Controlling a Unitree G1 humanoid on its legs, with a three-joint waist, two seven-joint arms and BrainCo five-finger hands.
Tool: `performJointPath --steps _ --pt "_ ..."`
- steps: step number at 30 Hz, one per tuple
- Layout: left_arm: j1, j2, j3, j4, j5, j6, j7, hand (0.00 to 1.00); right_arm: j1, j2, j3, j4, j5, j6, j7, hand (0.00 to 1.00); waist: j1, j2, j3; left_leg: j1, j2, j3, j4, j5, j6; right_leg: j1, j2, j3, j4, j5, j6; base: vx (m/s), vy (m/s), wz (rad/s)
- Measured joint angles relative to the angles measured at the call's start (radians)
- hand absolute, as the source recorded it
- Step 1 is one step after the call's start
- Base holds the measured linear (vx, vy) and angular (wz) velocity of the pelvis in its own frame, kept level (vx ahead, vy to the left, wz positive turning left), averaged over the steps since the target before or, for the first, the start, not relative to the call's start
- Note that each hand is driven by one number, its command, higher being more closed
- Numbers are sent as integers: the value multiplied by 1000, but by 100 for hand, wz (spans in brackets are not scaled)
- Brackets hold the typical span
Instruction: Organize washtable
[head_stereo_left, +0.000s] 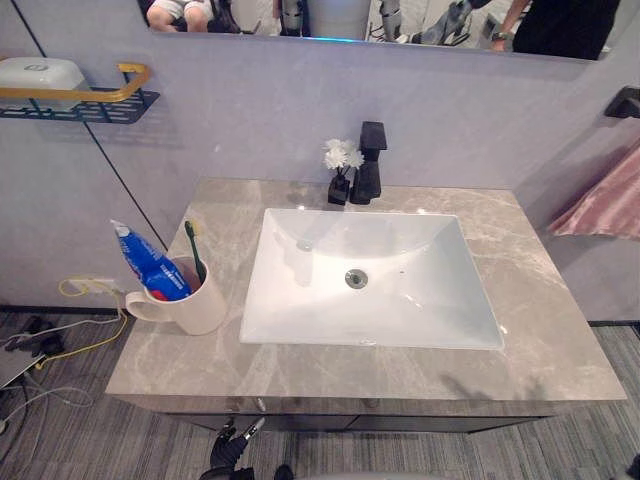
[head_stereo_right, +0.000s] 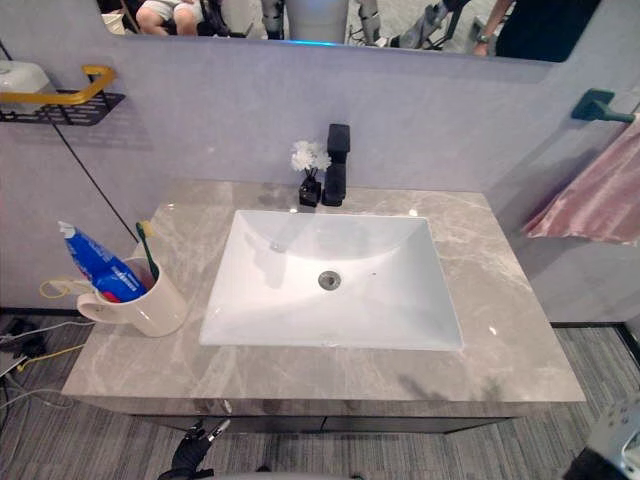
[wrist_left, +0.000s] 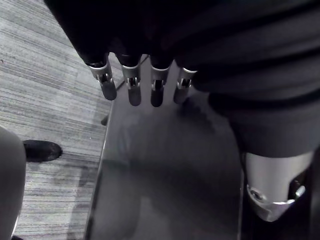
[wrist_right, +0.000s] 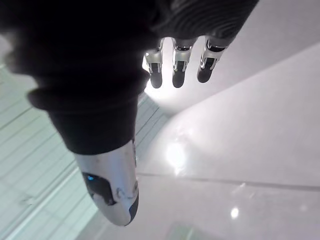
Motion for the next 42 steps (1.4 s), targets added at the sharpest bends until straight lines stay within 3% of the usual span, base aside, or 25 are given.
performJointPath --steps 4,10,16,19,23,26,30,33,38,42 --pt "-4 -32 73 -2 0 9 -20 0 76 145 2 14 -44 60 -51 0 0 8 -9 6 3 15 0 0 0 1 -3 -14 1 -3 -3 -11 12 -7" --pt "-3 -60 158 -5 -5 24 -16 0 150 325 70 48 -45 102 -110 0 4 11 -19 19 24 51 32 -24 -4 10 -14 -87 36 -22 -1 -8 -6 -12" --pt "4 -68 169 -2 -23 43 -12 0 165 343 194 112 -81 163 -122 0 8 25 -20 15 32 95 78 -57 -2 10 -35 -113 80 -18 1 11 20 -17" --pt "-2 -70 166 -2 -25 45 -12 0 208 346 263 207 -92 184 -99 0 30 26 -19 22 31 105 72 -62 -2 9 -43 -110 99 -23 7 8 35 -3" --pt "-1 -74 165 -1 -47 58 -9 0 217 344 289 388 -88 194 -78 0 34 34 -13 37 28 139 69 -70 1 11 -59 -105 123 -33 19 24 46 -3" --pt "-2 -73 156 -1 -70 65 2 0 234 340 322 525 -71 206 -27 0 31 39 -4 50 25 162 63 -70 0 16 -69 -105 133 -36 22 19 32 -1" --pt "-3 -74 141 -1 -82 66 6 0 254 333 375 693 -83 266 50 0 37 48 12 69 19 174 44 -74 -6 28 -74 -106 133 -37 24 0 0 0" --pt "-5 -73 127 -1 -82 65 6 0 278 333 375 746 -92 269 77 0 55 51 14 76 16 175 37 -74 -6 33 -77 -109 133 -40 29 23 9 3" --pt "-3 -72 127 -1 -95 59 10 0 285 333 381 899 -92 273 120 0 59 48 28 98 10 172 17 -63 -12 44 -78 -113 131 -46 37 46 2 2" --pt "-4 -69 127 0 -102 56 8 0 277 331 418 995 -92 307 166 0 58 47 42 111 8 158 5 -60 -17 62 -78 -128 126 -50 42 31 -10 9"
